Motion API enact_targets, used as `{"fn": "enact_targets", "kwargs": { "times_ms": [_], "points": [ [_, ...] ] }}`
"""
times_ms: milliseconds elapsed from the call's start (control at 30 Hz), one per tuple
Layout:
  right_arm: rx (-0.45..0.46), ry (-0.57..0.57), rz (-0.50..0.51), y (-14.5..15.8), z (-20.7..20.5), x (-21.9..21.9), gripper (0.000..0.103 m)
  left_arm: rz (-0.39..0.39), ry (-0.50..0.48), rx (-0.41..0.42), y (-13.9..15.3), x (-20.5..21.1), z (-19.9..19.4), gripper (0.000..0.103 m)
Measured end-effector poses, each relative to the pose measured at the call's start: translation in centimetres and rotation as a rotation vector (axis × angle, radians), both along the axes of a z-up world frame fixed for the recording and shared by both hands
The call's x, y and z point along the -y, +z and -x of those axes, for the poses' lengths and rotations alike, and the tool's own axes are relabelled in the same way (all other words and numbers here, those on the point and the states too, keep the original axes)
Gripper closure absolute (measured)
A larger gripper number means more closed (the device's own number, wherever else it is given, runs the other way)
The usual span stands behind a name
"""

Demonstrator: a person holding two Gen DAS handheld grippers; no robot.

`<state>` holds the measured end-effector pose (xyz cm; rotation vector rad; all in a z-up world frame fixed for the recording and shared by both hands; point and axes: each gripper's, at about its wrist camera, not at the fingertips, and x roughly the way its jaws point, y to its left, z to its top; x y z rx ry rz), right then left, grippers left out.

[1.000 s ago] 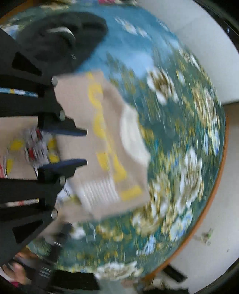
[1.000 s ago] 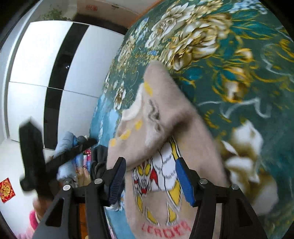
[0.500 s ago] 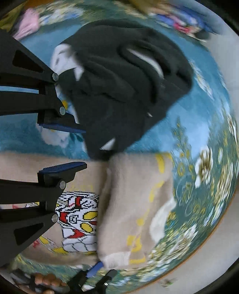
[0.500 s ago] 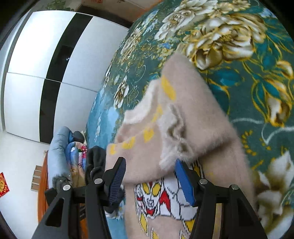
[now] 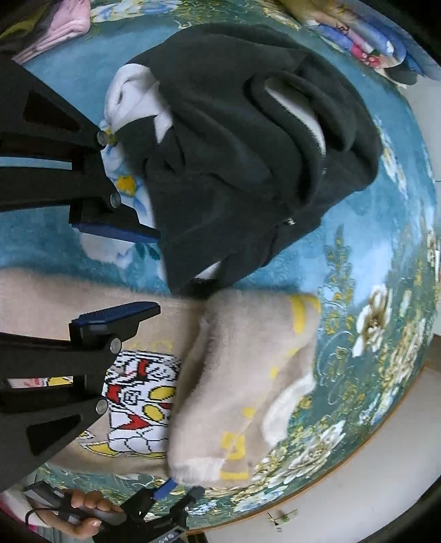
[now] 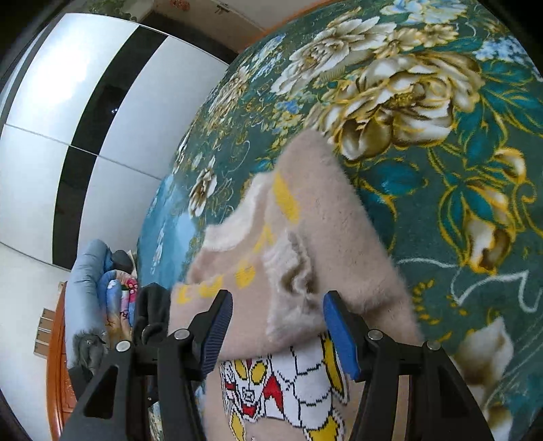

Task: Fold clothes

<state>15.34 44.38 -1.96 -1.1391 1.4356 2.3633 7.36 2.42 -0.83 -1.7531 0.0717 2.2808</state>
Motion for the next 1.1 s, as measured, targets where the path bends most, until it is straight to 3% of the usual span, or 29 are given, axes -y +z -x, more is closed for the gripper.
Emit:
{"fn": "enact_targets", "kwargs": {
  "times_ms": [200, 267, 300, 333, 500, 733, 867, 1000, 1100],
  "points": [
    [0.012, 0.1, 0.028, -0.7, 2.3, 0.6, 0.046, 0.047, -0.007, -0.054, 0.9, 0.2, 0.4, 0.066],
    [0.032, 0.109, 0.028, -0.9, 2.6, 0.8, 0.062, 0.048, -0.005, -0.046, 0.8, 0.4, 0.7, 0.066],
    [0.045, 0.113, 0.024, -0.9, 2.8, 0.9, 0.08, 0.048, -0.004, -0.042, 0.8, 0.6, 0.8, 0.066],
    [0.056, 0.118, 0.019, -0.9, 2.9, 1.0, 0.089, 0.049, -0.004, -0.038, 0.7, 0.7, 0.9, 0.066],
    [0.01, 0.13, -0.032, 1.4, 2.6, 1.0, 0.094, 0.054, -0.019, -0.042, 0.7, 0.6, 0.5, 0.066],
    [-0.074, 0.054, -0.157, 6.8, 0.9, -3.9, 0.095, 0.068, -0.012, -0.042, 0.5, 0.2, 0.8, 0.061],
    [0.012, 0.051, -0.186, 5.1, 1.3, -5.4, 0.095, 0.062, -0.015, -0.009, -0.1, -0.1, 0.7, 0.061],
    [0.136, 0.047, -0.172, 1.1, 2.0, -5.9, 0.095, 0.067, -0.033, 0.062, -1.2, -0.3, 0.0, 0.06],
    [0.173, 0.044, -0.155, -0.3, 2.1, -6.2, 0.095, 0.049, -0.043, 0.117, -2.0, -0.1, -0.7, 0.061]
  ]
}}
